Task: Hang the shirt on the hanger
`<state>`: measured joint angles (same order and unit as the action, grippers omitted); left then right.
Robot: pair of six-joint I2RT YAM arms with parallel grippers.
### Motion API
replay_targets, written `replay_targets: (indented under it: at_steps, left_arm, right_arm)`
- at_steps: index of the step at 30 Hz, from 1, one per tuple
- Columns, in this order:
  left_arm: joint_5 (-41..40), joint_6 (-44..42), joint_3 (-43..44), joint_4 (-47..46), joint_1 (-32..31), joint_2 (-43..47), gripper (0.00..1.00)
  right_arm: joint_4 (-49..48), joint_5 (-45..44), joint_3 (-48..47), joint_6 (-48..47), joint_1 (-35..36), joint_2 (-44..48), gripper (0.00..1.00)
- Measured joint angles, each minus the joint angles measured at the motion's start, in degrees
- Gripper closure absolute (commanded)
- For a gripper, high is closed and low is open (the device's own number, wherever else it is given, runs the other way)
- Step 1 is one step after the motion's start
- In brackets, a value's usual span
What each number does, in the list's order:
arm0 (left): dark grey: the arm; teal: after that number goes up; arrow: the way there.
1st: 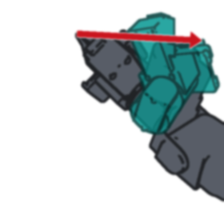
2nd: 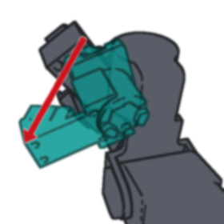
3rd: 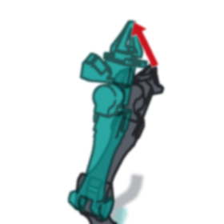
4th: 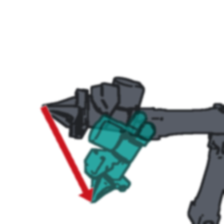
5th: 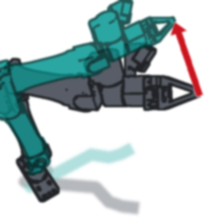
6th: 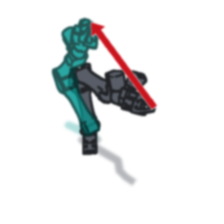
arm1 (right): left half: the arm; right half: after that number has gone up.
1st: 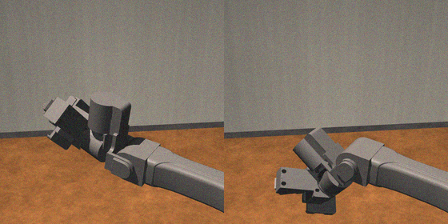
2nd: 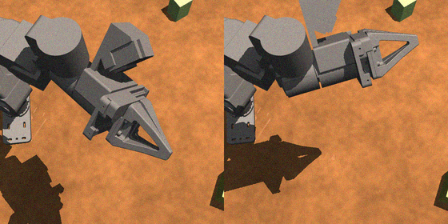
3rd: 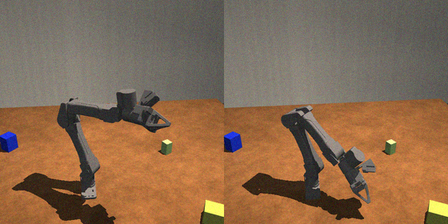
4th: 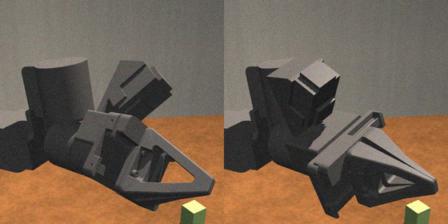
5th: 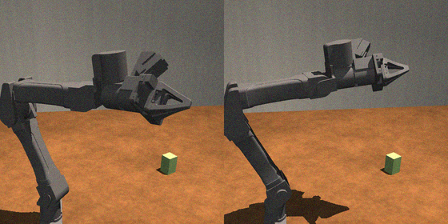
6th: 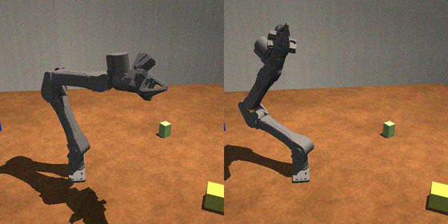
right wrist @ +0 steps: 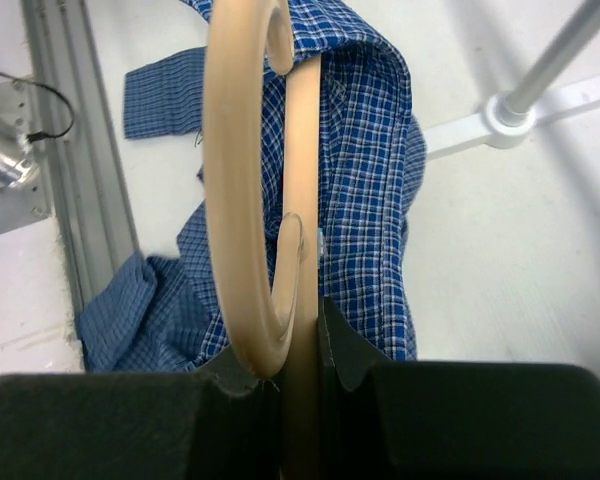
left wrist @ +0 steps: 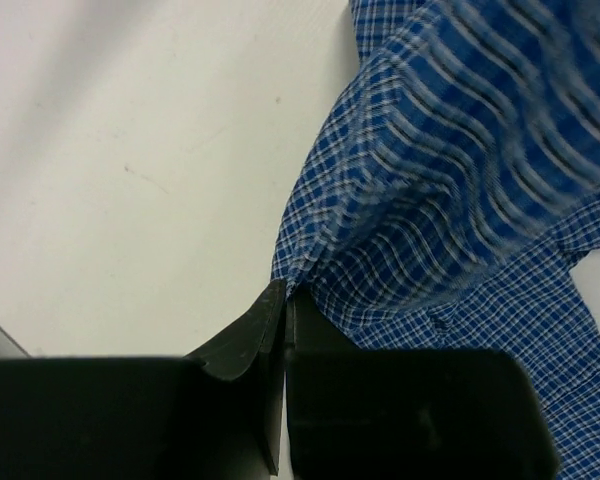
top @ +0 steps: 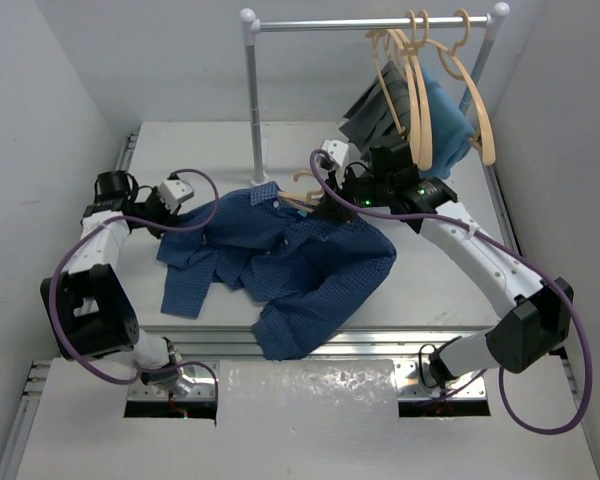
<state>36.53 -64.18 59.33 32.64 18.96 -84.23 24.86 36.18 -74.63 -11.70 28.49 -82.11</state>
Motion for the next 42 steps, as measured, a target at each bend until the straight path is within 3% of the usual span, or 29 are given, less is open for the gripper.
replay_targets:
  at_steps: [4,6,9,12,17,20,26,32,42]
  left_arm:
    - [4.0,0.5,-1.3,-0.2,0.6,6.1,0.56]
    - [6.4,2.1,-1.3,-1.2,0.6,10.1,0.46]
    - [9.2,7.2,-0.3,-2.8,-0.4,16.2,0.47]
    - [9.1,14.5,5.2,-3.0,-5.5,17.5,0.52]
    - [7.0,23.6,9.1,-4.5,-20.6,17.4,0.45]
    - [5.5,28.3,9.1,-4.1,-25.7,16.2,0.43]
    - [-1.0,35.4,12.7,-3.6,-35.9,10.8,0.30]
    - [-8.0,39.1,9.0,-11.2,-49.2,10.1,0.29]
    - [-12.9,45.0,7.0,-22.2,-50.8,7.4,0.28]
  right_arm:
    - [0.9,-3.2,-2.0,1.5,-0.2,0.0,1.00]
    - [0.7,-5.0,-2.1,2.8,-0.5,0.0,1.00]
    - [0.5,-7.3,-2.1,5.8,-0.5,-0.1,1.00]
    - [0.5,-9.3,-3.5,9.1,-0.5,-1.0,1.00]
    - [1.4,-11.8,-12.5,14.0,-0.2,-5.7,1.00]
    - [1.8,-12.2,-17.3,15.7,-0.1,-7.6,1.00]
    - [5.0,-12.2,-19.6,18.6,-0.1,-7.6,1.00]
    - [7.8,-12.5,-18.7,21.1,-0.1,-6.7,1.00]
    - [10.3,-15.1,-18.7,22.8,-0.3,-4.2,1.00]
